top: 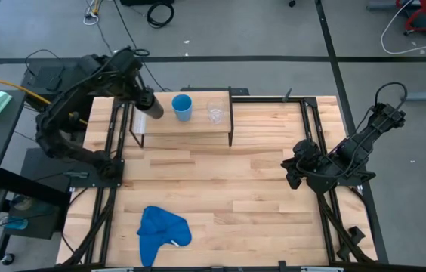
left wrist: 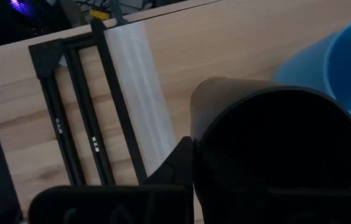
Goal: Stack small to large cups/mugs on shelf
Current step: Put the black cup on the shelf
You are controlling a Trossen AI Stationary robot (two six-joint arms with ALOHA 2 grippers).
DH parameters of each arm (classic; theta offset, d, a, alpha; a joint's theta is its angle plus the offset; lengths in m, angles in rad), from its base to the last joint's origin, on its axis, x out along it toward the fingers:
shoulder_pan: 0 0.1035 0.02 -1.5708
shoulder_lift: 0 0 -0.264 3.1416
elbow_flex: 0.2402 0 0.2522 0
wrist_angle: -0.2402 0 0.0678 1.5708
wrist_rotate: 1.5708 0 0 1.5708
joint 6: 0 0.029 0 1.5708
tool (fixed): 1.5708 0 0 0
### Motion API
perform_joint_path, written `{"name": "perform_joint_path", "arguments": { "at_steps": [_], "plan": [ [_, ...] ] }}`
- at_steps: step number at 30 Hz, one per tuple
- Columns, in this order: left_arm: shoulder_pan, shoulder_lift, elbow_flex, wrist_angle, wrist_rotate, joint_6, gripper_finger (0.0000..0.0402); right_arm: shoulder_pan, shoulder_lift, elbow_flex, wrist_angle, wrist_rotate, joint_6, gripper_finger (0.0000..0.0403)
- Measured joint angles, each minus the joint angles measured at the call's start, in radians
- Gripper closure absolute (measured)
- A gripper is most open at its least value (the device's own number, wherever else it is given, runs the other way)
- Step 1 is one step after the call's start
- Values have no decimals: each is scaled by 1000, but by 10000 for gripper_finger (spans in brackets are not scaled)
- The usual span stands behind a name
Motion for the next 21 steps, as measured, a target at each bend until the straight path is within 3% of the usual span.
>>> {"name": "perform_joint_path", "arguments": {
  "at_steps": [21],
  "plan": [
    [68,69,0,0,17,49,393,0,0,0,0,1,19,330]
  ]
}}
